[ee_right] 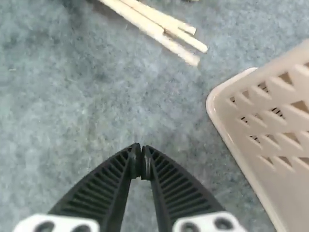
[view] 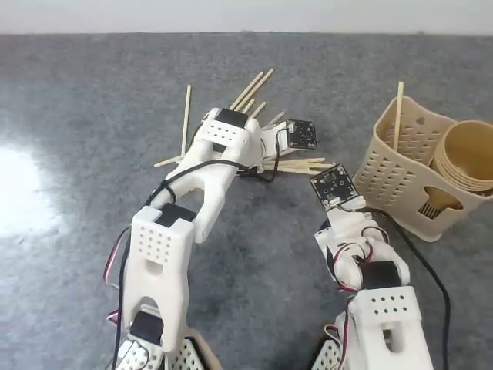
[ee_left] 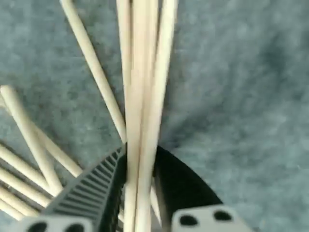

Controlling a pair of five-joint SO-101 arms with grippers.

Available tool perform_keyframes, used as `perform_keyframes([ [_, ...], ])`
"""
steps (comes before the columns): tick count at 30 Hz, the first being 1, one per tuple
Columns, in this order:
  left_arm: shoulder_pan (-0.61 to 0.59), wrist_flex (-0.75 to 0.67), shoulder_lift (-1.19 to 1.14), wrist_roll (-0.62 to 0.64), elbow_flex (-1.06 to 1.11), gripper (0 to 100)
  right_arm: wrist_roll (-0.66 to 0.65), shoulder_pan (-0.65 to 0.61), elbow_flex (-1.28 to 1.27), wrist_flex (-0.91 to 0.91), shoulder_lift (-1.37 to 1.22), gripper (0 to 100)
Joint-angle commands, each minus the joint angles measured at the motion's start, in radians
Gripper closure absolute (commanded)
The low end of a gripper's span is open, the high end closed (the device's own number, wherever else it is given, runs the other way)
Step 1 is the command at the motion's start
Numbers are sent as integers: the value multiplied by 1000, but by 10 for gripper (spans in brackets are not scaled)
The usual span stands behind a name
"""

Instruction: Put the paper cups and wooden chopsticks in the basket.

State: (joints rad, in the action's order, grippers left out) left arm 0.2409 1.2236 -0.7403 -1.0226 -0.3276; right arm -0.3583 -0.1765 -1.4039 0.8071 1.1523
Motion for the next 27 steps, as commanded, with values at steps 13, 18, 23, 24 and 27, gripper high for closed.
perform_keyframes([
  [13, 100, 480, 97, -15, -303, 986, 6, 15, 3, -21, 13, 991],
  [18, 143, 529, 163, 17, -344, 987, 8, 16, -14, -47, 13, 991],
  [23, 176, 529, 233, 64, -348, 987, 9, 18, -15, -53, 13, 991],
  [24, 183, 528, 241, 78, -349, 988, 9, 19, -15, -53, 13, 991],
  [27, 189, 526, 267, 114, -352, 988, 18, 59, -11, -53, 15, 991],
])
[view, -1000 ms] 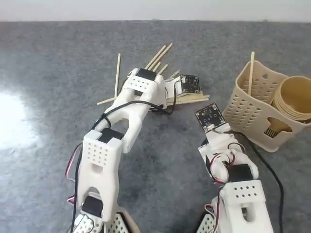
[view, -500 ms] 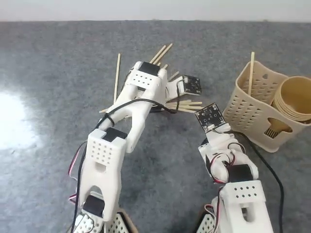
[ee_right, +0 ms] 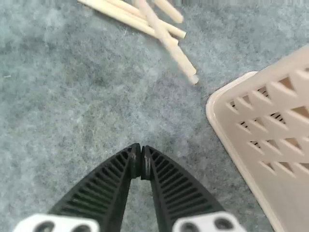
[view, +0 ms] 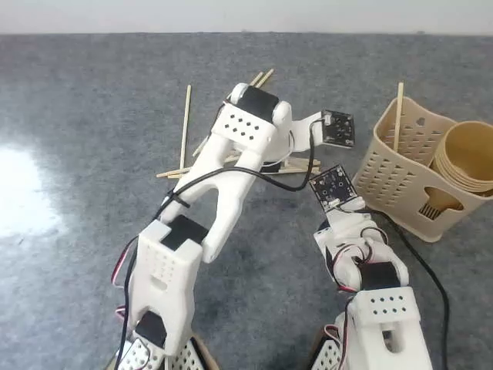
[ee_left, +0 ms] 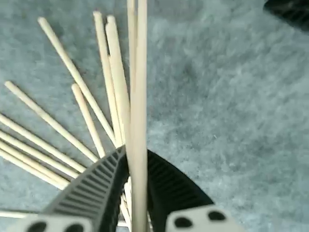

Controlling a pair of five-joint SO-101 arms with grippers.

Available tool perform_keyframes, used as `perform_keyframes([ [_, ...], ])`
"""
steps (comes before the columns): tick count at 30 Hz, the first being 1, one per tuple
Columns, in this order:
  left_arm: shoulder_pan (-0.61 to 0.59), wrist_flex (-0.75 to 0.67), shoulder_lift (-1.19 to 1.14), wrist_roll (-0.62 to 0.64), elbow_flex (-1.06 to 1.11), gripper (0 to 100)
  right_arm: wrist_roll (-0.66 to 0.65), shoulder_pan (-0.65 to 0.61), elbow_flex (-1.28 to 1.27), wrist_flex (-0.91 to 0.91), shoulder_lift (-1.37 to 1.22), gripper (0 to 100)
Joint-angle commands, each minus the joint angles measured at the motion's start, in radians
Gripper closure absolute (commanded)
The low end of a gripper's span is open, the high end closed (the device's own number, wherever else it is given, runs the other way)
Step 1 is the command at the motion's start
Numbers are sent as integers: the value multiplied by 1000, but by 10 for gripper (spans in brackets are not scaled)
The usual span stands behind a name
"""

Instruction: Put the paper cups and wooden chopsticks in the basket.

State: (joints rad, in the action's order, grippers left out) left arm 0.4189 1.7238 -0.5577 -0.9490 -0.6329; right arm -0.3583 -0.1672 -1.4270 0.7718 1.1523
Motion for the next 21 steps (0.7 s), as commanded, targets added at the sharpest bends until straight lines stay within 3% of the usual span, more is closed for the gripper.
perform_keyframes([
  [1, 11, 26, 95, 48, -47, 988, 43, 73, 20, -19, 15, 991],
  [8, 8, 29, 89, 57, -24, 991, 164, 202, 51, -28, 15, 991],
  [14, 11, 28, 38, 66, 8, 991, 166, 214, 40, -62, 15, 991],
  [21, 23, 32, 213, 78, -8, 991, 164, 214, 14, -107, 15, 991],
])
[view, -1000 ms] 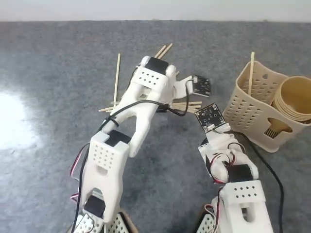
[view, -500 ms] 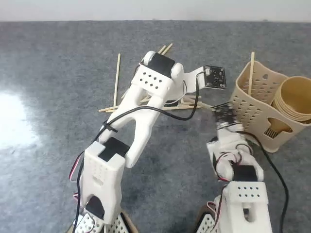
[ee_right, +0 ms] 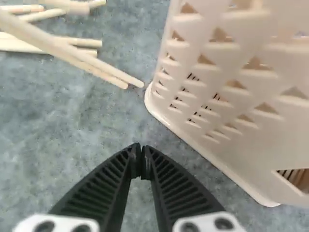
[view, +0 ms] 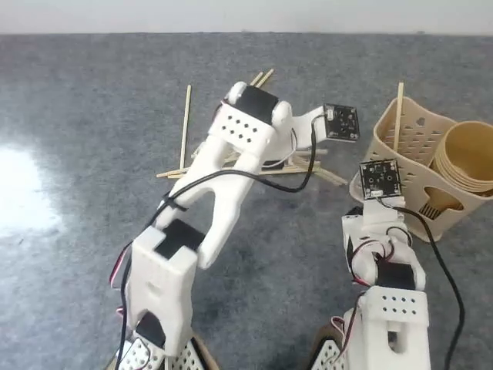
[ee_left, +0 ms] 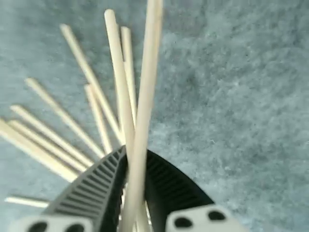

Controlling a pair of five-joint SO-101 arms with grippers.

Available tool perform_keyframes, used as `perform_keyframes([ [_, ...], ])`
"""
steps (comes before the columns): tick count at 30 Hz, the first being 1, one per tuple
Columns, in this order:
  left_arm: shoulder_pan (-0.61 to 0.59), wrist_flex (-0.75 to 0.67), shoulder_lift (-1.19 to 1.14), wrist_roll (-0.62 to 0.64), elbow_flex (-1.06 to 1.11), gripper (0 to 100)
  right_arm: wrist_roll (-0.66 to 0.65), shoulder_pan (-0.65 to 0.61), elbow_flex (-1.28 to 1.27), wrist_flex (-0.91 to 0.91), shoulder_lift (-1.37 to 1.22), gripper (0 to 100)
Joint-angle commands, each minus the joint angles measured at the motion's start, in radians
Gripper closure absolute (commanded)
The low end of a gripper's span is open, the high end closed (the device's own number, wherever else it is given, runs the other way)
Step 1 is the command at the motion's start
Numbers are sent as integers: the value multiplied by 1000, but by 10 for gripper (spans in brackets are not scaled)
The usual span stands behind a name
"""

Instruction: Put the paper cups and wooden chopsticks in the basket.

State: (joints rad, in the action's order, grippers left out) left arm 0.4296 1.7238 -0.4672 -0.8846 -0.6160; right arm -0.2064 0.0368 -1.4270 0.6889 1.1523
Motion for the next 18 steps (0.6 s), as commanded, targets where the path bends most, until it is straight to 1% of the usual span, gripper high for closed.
perform_keyframes([
  [1, 18, 32, 144, 14, -8, 991, 12, 10, 12, -25, 15, 991],
  [7, 43, 32, 262, 14, 79, 991, 14, 10, 9, -25, 15, 991],
  [18, 40, 34, 431, 60, 81, 991, 14, 10, 9, -25, 10, 991],
])
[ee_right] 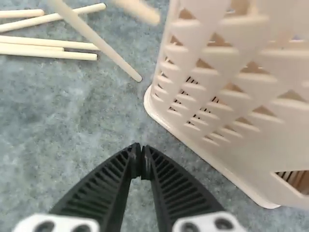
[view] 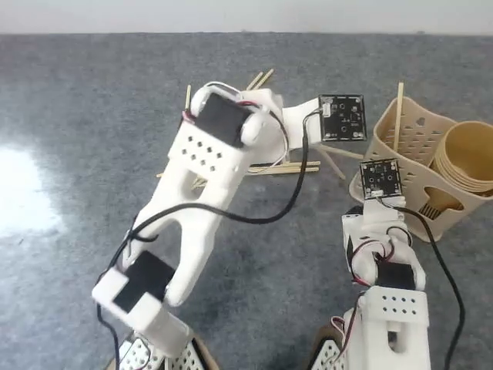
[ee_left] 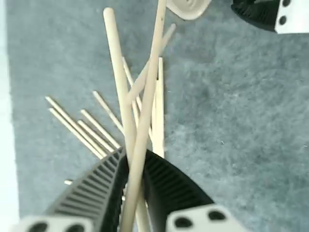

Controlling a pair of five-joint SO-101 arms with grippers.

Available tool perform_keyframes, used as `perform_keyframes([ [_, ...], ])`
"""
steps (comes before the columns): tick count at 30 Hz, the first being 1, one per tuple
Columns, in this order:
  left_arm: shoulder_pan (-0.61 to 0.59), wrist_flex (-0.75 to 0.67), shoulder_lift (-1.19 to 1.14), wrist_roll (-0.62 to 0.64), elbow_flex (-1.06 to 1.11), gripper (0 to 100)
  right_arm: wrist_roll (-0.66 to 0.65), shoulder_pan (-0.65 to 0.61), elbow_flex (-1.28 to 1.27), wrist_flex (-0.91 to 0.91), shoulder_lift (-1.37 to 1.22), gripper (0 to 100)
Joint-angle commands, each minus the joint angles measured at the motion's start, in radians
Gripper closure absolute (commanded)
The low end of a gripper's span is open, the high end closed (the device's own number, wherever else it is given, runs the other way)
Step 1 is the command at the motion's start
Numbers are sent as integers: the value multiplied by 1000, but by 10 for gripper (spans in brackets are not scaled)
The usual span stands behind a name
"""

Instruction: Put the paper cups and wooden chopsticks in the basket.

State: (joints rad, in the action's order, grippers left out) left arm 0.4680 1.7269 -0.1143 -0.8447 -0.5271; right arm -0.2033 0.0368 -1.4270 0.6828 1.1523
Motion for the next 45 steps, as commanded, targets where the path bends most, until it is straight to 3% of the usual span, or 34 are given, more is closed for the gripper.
perform_keyframes([
  [1, 2, 31, 92, 21, -8, 991, 11, 10, 9, -19, 8, 991],
  [11, 3, 29, 256, 23, -15, 991, 9, 4, -21, -61, 13, 991],
  [19, 89, 26, 245, 31, -48, 991, 12, 10, -21, -53, 13, 991],
  [32, 180, 26, -61, 46, -302, 991, 12, 2, -23, -53, 15, 991],
  [39, 167, 26, -310, 34, -526, 991, 12, 2, -21, -53, 15, 991],
  [45, 186, 26, -365, 32, -604, 991, 12, 2, -20, -53, 15, 991],
])
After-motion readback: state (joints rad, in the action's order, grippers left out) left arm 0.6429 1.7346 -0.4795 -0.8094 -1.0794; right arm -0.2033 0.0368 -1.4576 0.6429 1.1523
